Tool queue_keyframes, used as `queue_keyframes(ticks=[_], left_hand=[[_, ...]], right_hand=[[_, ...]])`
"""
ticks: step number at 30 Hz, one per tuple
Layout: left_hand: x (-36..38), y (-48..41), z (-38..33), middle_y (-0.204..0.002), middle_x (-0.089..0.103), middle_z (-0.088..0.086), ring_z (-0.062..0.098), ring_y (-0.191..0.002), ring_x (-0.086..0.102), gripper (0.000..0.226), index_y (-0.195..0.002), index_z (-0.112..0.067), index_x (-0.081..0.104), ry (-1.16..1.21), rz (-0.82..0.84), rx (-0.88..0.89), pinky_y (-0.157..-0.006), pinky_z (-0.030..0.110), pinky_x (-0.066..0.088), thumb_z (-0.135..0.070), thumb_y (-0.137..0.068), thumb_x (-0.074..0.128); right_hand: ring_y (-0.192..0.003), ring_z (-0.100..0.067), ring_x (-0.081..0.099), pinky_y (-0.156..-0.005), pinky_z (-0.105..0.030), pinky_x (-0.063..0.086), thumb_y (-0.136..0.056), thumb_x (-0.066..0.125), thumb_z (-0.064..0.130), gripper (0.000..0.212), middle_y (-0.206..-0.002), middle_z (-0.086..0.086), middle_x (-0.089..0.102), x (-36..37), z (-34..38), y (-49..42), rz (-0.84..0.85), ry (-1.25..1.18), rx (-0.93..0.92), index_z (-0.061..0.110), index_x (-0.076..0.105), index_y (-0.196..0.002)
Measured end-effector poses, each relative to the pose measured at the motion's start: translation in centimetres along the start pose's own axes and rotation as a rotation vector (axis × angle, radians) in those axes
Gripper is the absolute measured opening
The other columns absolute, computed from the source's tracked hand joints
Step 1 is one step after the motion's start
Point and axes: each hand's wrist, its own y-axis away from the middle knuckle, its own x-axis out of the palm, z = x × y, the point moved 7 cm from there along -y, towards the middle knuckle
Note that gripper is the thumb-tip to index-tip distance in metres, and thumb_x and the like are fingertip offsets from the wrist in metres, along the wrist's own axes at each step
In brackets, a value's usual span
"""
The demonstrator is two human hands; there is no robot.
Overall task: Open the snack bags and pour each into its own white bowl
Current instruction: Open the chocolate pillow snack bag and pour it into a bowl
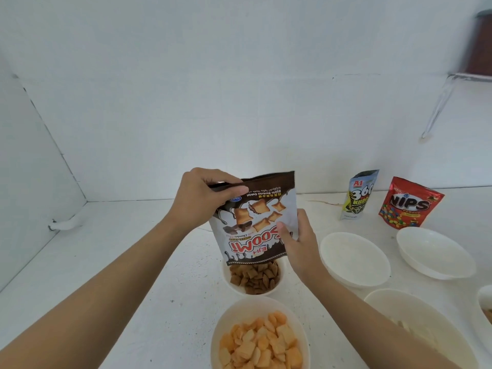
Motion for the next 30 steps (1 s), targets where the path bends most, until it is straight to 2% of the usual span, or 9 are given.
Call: queue_keyframes(ticks=[3, 6, 9, 13, 17, 22, 24, 27, 30], left_hand=[[-1.4, 0.2, -0.5, -0.097, 0.078, -0.009, 0.01, -0.087, 0.075, 0.028, -0.106, -0.026, 0.078, 0.016, 0.003, 0.001, -0.07, 0.032, 0.063, -0.028, -0.078, 0.083], [-2.3, 0.9, 0.0, -0.098, 0.075, -0.011, 0.009, -0.086, 0.074, 0.046, -0.121, -0.041, 0.06, -0.064, 0.052, -0.012, -0.065, 0.028, 0.062, -0.037, -0.08, 0.081], [-3.2, 2.0, 1.7, -0.1, 0.072, -0.013, 0.006, -0.088, 0.072, 0.053, -0.126, -0.044, 0.051, -0.132, 0.089, -0.068, -0.063, 0.023, 0.059, -0.047, -0.079, 0.076], [-4.5, 3.0, 4.0, -0.101, 0.074, -0.01, 0.011, -0.091, 0.072, 0.039, -0.117, -0.036, 0.063, -0.048, 0.056, -0.139, -0.065, 0.023, 0.058, -0.049, -0.081, 0.069], [-6.1, 4.6, 7.0, -0.101, 0.076, -0.001, 0.019, -0.092, 0.074, 0.019, -0.108, -0.02, 0.067, 0.151, -0.103, -0.214, -0.069, 0.032, 0.061, -0.033, -0.096, 0.06], [-7.0, 8.0, 11.9, -0.095, 0.076, 0.004, 0.023, -0.084, 0.072, 0.015, -0.103, -0.009, 0.064, 0.382, -0.354, -0.331, -0.062, 0.029, 0.06, -0.022, -0.1, 0.057], [-6.4, 9.2, 13.7, -0.097, 0.074, 0.01, 0.027, -0.084, 0.069, 0.014, -0.103, -0.008, 0.062, 0.446, -0.38, -0.383, -0.062, 0.033, 0.06, -0.02, -0.101, 0.056], [-5.1, 10.8, 15.9, -0.105, 0.071, 0.019, 0.036, -0.087, 0.068, 0.015, -0.105, -0.008, 0.059, 0.527, -0.412, -0.469, -0.076, 0.048, 0.058, -0.021, -0.102, 0.053], [-4.4, 11.7, 16.9, -0.108, 0.072, 0.02, 0.038, -0.088, 0.071, 0.014, -0.105, -0.01, 0.058, 0.56, -0.432, -0.535, -0.078, 0.052, 0.06, -0.022, -0.103, 0.053]], right_hand=[[-0.092, -0.005, 0.072, -0.066, -0.023, 0.06, -0.1, 0.055, 0.025, 0.015, -0.107, 0.014, 0.067, -0.3, 1.4, -0.6, 0.023, 0.022, -0.059, 0.026, 0.049, -0.113], [-0.098, -0.011, 0.071, -0.073, -0.032, 0.063, -0.101, 0.054, 0.025, 0.015, -0.113, 0.007, 0.068, 0.4, 1.7, -1.1, 0.103, 0.119, -0.095, 0.024, 0.048, -0.115], [-0.1, -0.011, 0.069, -0.074, -0.028, 0.062, -0.102, 0.053, 0.027, 0.014, -0.114, 0.005, 0.067, 1.4, 2.4, -1.4, 0.176, 0.258, -0.179, 0.024, 0.048, -0.115], [-0.099, -0.012, 0.067, -0.074, -0.03, 0.062, -0.102, 0.052, 0.032, 0.017, -0.113, 0.005, 0.064, 3.6, 4.8, -2.0, 0.27, 0.476, -0.332, 0.029, 0.044, -0.116], [-0.087, -0.012, 0.067, -0.067, -0.033, 0.06, -0.096, 0.059, 0.036, 0.021, -0.104, 0.006, 0.066, 4.9, 7.1, -2.7, 0.252, 0.627, -0.411, 0.032, 0.043, -0.109], [-0.08, -0.004, 0.068, -0.062, -0.018, 0.054, -0.083, 0.079, 0.029, 0.03, -0.097, 0.007, 0.069, 4.6, 6.0, -3.5, 0.206, 0.363, -0.238, 0.025, 0.055, -0.101], [-0.084, -0.006, 0.07, -0.064, -0.021, 0.057, -0.079, 0.083, 0.021, 0.037, -0.1, 0.005, 0.069, 4.8, 4.4, -3.5, 0.212, 0.206, -0.133, 0.025, 0.055, -0.104], [-0.09, -0.02, 0.072, -0.072, -0.034, 0.061, -0.077, 0.084, 0.013, 0.046, -0.105, -0.002, 0.07, 4.9, 1.8, -3.4, 0.168, 0.037, 0.013, 0.023, 0.054, -0.11], [-0.09, -0.023, 0.073, -0.071, -0.03, 0.059, -0.084, 0.077, 0.011, 0.027, -0.1, -0.003, 0.073, 5.4, 0.2, -3.2, 0.169, 0.024, 0.084, 0.018, 0.059, -0.104]])
